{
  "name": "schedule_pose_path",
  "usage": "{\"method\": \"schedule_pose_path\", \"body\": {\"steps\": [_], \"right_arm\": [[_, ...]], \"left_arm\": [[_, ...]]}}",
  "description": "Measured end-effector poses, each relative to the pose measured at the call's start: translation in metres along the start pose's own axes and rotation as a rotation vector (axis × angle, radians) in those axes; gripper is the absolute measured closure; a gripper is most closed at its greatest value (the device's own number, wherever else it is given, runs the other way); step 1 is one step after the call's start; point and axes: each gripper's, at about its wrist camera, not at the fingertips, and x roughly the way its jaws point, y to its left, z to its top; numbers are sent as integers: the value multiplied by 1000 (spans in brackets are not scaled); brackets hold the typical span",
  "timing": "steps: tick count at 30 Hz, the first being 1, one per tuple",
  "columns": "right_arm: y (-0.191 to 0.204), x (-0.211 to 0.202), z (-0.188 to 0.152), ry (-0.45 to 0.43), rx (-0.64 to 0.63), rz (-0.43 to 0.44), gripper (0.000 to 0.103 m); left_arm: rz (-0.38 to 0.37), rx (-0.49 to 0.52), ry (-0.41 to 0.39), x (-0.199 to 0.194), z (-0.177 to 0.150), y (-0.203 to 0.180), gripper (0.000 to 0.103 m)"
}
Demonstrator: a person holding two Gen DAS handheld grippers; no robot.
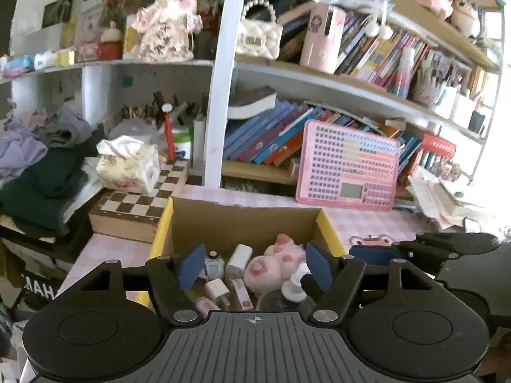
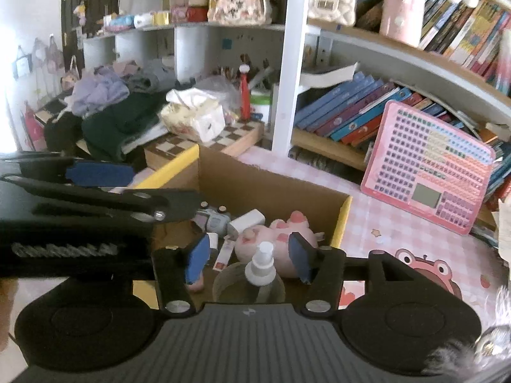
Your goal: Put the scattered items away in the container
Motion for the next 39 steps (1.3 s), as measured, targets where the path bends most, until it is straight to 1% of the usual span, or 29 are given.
{"method": "schedule_pose_path", "body": {"steps": [2,7,9,14,18,22,27,33,37,39], "right_arm": [[2,-12,-5,-4,13,-6,47],[4,-44,-23,-16,77,-24,47],[6,-58,-30,-28,82,-32,47],[14,-90,-50,-45,81,-56,45],[23,-107,-64,-48,87,-71,45],[32,-124,-77,-65,93,-89,43],[42,-137,-95,-59,87,-117,40],[45,-143,-123,7,128,-155,33],[45,-150,-137,40,154,-183,29],[45,-155,-142,39,163,-202,27]], "left_arm": [[-6,-7,-17,-17,-2,1,25],[0,-27,-41,-54,-11,5,21],[9,-15,-45,-66,-18,7,18],[49,54,-48,-91,-37,4,17],[39,47,-36,-108,-51,1,17],[49,51,-26,-120,-67,-6,15],[55,36,16,-128,-84,-8,14],[72,20,81,-129,-109,-12,14],[63,47,143,-127,-122,-18,14],[59,62,155,-127,-125,-22,14]]}}
